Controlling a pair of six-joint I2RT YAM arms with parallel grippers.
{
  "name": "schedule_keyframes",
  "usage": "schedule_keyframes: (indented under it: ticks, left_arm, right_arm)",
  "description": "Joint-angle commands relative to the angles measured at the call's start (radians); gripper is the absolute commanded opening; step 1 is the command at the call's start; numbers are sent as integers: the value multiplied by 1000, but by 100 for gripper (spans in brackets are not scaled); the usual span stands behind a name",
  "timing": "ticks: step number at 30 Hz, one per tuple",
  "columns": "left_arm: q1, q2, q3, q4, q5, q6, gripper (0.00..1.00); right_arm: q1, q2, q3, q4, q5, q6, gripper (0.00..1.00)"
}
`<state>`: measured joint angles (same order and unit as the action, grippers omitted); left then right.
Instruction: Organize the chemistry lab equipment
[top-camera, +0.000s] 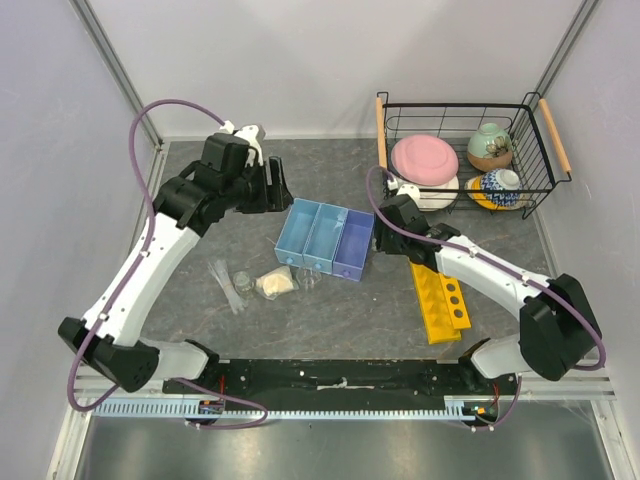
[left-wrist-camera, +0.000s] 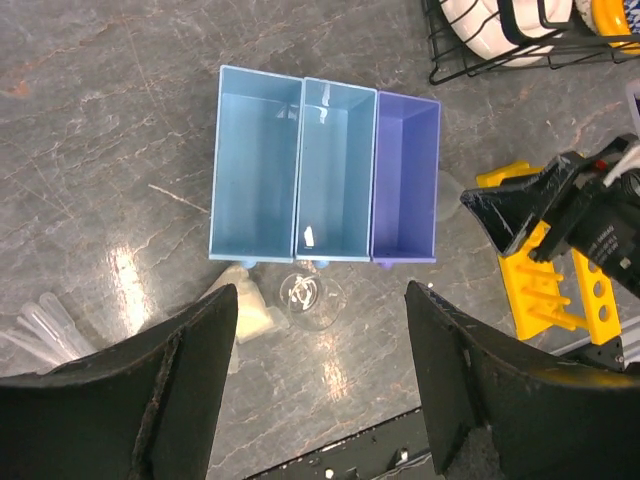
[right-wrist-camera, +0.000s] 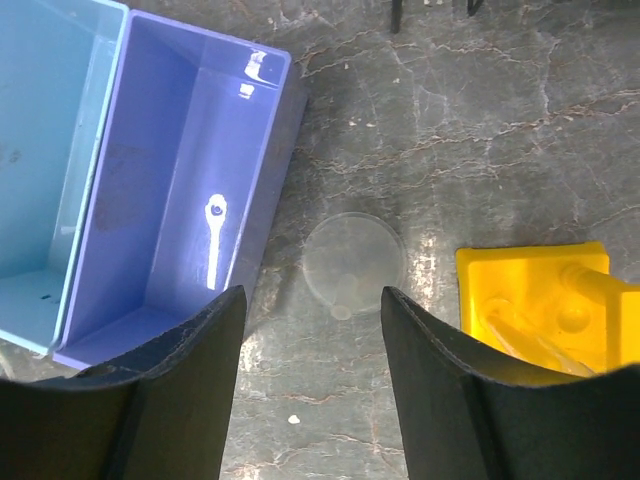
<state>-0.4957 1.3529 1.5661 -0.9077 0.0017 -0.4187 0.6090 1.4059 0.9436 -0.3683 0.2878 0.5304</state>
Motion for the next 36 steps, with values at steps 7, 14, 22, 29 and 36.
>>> schedule_keyframes:
  ticks: [7, 14, 22, 29, 36]
  left_arm:
    - [3, -116, -126, -17, 63, 31, 75]
    - [3, -104, -153, -7, 63, 47, 75]
    - [5, -97, -153, 7, 63, 61, 75]
    - [5, -98, -172, 24, 83, 61, 75]
    - [5, -107, -189, 44, 110, 63, 75]
  right_arm:
    - [-17, 44, 18, 25, 48, -13, 54]
    - [-18, 79, 49, 14, 66, -15, 37]
    - [-20, 100, 76, -29, 90, -17, 15]
    - [-20, 93, 124, -93, 117, -29, 0]
    - [-18, 47, 323, -343, 91, -98, 0]
